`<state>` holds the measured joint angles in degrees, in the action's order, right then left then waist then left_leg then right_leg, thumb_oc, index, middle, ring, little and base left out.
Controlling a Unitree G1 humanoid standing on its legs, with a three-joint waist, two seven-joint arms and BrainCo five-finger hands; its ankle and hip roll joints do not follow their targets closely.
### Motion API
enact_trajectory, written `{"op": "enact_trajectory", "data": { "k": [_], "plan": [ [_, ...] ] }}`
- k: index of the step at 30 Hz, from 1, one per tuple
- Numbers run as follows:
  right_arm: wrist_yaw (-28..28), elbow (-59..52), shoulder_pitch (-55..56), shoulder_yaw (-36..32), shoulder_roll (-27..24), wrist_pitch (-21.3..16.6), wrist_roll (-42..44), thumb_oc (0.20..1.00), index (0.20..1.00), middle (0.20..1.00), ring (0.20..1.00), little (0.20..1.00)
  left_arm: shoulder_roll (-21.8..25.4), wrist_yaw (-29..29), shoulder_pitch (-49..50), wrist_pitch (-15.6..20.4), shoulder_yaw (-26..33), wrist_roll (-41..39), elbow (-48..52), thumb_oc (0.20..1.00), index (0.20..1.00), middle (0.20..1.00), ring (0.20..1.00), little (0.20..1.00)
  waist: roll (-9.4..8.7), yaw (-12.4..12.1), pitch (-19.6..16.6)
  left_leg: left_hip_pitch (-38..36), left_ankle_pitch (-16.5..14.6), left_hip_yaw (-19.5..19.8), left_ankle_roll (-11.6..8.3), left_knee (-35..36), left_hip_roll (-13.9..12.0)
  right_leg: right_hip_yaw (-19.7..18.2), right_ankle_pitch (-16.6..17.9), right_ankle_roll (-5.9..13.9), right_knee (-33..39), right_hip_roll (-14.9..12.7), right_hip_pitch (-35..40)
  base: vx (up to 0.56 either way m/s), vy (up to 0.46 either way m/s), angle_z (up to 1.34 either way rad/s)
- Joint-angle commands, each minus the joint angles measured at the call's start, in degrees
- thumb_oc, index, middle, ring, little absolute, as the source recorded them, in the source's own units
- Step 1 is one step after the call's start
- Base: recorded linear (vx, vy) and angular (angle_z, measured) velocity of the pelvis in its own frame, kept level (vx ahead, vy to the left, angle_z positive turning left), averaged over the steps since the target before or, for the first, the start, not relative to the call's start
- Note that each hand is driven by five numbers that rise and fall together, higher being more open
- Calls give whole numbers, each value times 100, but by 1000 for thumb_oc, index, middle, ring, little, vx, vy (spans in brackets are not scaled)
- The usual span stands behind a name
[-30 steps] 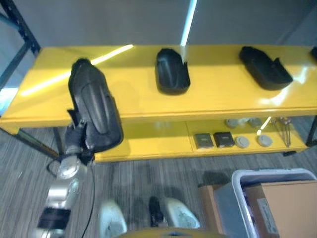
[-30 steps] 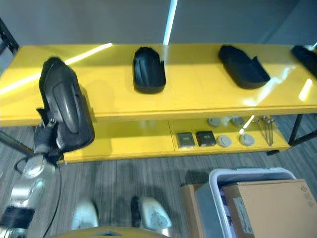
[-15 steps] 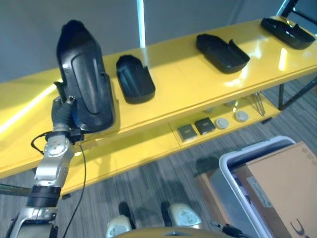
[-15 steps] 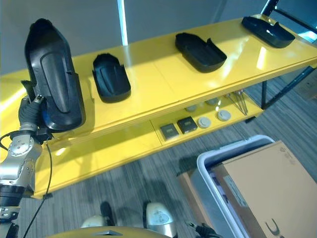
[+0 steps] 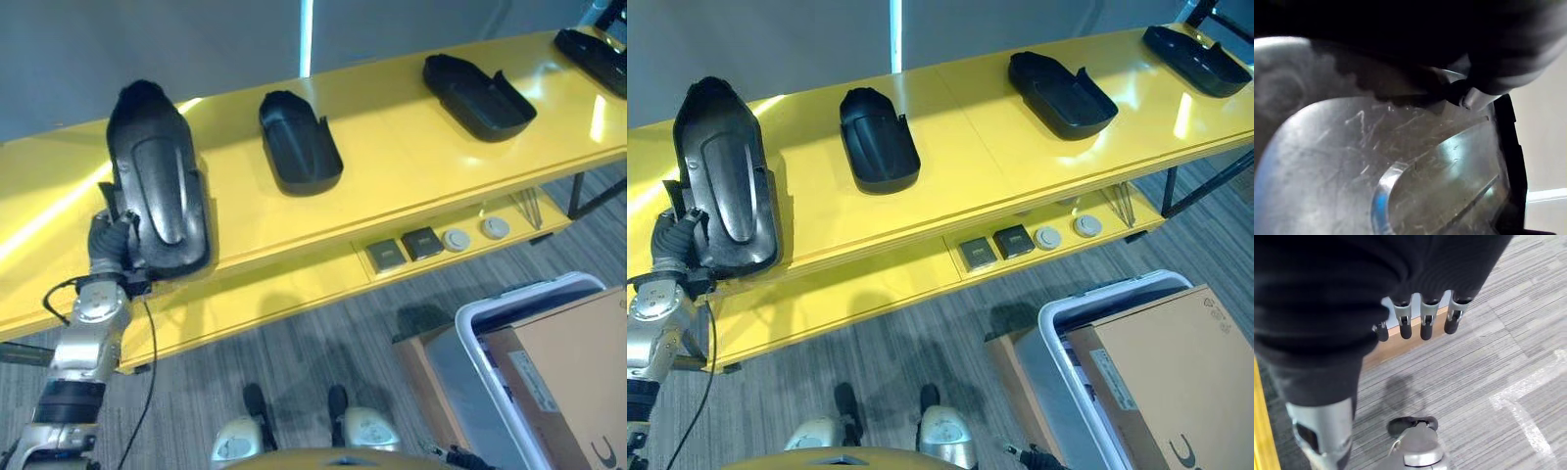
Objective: Move parts from the plastic box to the shelf.
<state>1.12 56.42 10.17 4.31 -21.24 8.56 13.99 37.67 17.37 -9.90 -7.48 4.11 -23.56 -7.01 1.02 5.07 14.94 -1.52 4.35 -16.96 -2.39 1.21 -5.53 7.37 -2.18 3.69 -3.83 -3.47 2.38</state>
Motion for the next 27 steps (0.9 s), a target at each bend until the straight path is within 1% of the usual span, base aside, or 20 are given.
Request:
{"op": "enact_trajectory", "data": {
  "k": [1, 2, 5, 6, 7, 8, 9, 14, 17, 21, 26, 27],
  "plan": [
    [-205, 41, 149, 237, -233, 65, -267, 1000, 1000, 1000, 1000, 1000, 742, -60, -1124, -87, 66, 86, -773, 200, 200, 200, 200, 200, -83, 93, -292, 399, -383, 28, -103, -637, -389, 39, 331, 537, 74, -622, -355, 19, 85, 0],
    [-260, -3, 105, 303, -325, 107, -281, 1000, 1000, 1000, 1000, 1000, 985, -212, -1421, -235, -84, 91, -1302, 200, 200, 200, 200, 200, -57, 143, -261, 460, -389, 11, -104, -681, -401, 11, 305, 528, 29, -620, -408, -6, 83, -1],
    [-362, 36, -79, 479, -536, 61, -225, 1000, 1000, 1000, 1000, 1000, 1470, -662, -2158, -467, -548, 423, -2422, 200, 200, 200, 200, 200, -5, 240, -135, 646, -368, -9, -114, -738, -425, -65, 271, 502, -36, -598, -577, -69, 79, -2],
    [-376, 48, -98, 494, -561, 44, -210, 1000, 1000, 1000, 1000, 1000, 1535, -676, -2258, -528, -619, 403, -2510, 200, 200, 200, 200, 200, -2, 249, -121, 669, -366, -9, -115, -746, -426, -74, 268, 499, -40, -596, -595, -90, 75, -2],
    [-379, 34, -167, 551, -641, 34, -126, 1000, 1000, 1000, 1000, 1000, 1686, -762, -2575, -588, -851, 333, -2983, 200, 200, 200, 200, 200, 16, 286, -57, 767, -368, -12, -108, -785, -426, -111, 256, 484, -60, -590, -672, -67, 51, -1],
    [-389, 53, -191, 570, -665, 21, -100, 1000, 1000, 1000, 1000, 1000, 1720, -801, -2653, -603, -906, 374, -3089, 200, 200, 200, 200, 200, 18, 291, -42, 790, -367, -7, -105, -795, -426, -121, 255, 480, -63, -586, -689, -98, 62, -1],
    [-422, 102, -251, 610, -718, -40, -70, 1000, 1000, 1000, 1000, 1000, 1817, -775, -2877, -695, -1052, 256, -3307, 200, 200, 200, 200, 200, 17, 308, 21, 874, -369, 23, -104, -849, -432, -155, 249, 467, -100, -582, -758, -67, 33, -1],
    [-400, 132, -275, 651, -745, -91, -37, 1000, 1000, 1000, 1000, 1000, 1865, -860, -3197, -799, -1187, 136, -3747, 200, 200, 200, 200, 200, 8, 342, 103, 962, -381, 51, -88, -937, -438, -185, 238, 441, -138, -569, -808, -12, 6, -1],
    [-381, 196, -293, 676, -729, -173, 30, 1000, 1000, 1000, 1000, 1000, 1888, -926, -3385, -877, -1249, 310, -4005, 200, 200, 200, 200, 200, -19, 357, 109, 952, -382, 50, -84, -934, -435, -208, 259, 440, -80, -555, -785, 0, 0, 0],
    [-403, 221, -309, 689, -716, -164, 37, 1000, 1000, 1000, 1000, 1000, 1896, -791, -3457, -1025, -1258, 449, -4206, 200, 200, 200, 200, 200, -39, 366, 100, 932, -376, 44, -95, -924, -444, -219, 258, 433, -42, -538, -751, 0, 0, 0],
    [-439, 338, -275, 674, -697, -175, -34, 1000, 1000, 1000, 1000, 1000, 1992, -678, -3432, -1048, -1214, 772, -4573, 200, 200, 200, 200, 200, -47, 384, 79, 866, -360, 16, -109, -888, -467, -215, 276, 433, 37, -528, -671, 23, 8, 0],
    [-422, 449, -251, 692, -703, -248, -39, 1000, 1000, 1000, 1000, 1000, 2144, -638, -3455, -1025, -1191, 718, -4851, 200, 200, 200, 200, 200, -39, 394, 60, 824, -360, -20, -119, -859, -480, -216, 294, 445, 89, -534, -642, 27, 35, -2]
  ]
}}
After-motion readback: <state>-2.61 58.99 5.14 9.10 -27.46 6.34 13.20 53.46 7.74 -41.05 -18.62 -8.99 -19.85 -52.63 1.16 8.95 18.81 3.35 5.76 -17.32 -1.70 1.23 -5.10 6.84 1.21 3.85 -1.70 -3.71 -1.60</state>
